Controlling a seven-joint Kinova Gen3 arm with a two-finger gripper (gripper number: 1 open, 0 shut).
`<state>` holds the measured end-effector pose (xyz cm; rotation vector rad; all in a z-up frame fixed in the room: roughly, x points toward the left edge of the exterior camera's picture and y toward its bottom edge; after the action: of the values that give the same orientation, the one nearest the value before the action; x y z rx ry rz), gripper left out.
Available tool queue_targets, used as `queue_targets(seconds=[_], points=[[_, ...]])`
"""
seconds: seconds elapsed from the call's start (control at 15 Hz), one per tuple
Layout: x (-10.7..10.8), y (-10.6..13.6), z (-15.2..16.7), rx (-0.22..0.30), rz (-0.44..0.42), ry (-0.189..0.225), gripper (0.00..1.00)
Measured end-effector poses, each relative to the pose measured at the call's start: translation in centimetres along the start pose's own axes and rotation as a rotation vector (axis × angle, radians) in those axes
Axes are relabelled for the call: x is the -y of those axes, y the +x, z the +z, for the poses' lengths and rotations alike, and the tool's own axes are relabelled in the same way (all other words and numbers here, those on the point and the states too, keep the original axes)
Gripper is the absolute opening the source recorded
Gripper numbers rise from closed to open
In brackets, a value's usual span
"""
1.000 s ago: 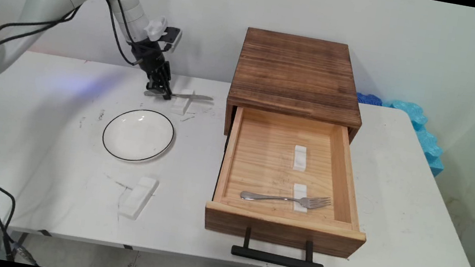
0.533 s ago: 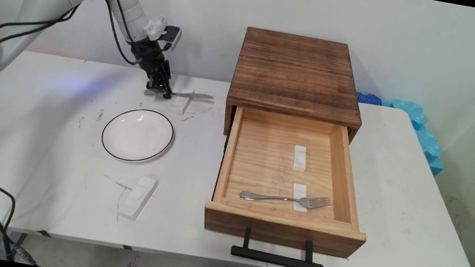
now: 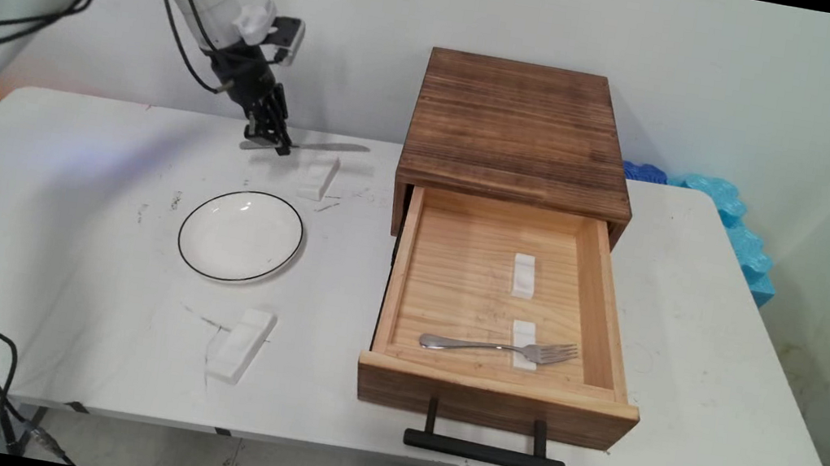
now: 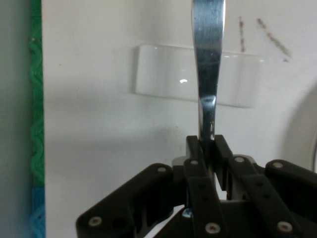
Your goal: Place the picked object into the drawer
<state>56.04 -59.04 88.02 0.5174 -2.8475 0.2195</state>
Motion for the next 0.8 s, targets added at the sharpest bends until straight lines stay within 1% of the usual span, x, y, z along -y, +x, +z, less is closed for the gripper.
queue_targets(seconds=[0.4, 0.6, 0.8], points=[[-3.6, 0.3, -5.7, -0.004, -0.051, 0.034, 0.0], [-4.9, 0.4, -7.7, -0.004, -0.073, 0.043, 0.0], [-6.9, 1.0, -10.5, -0.003, -0.107, 0.047, 0.0]])
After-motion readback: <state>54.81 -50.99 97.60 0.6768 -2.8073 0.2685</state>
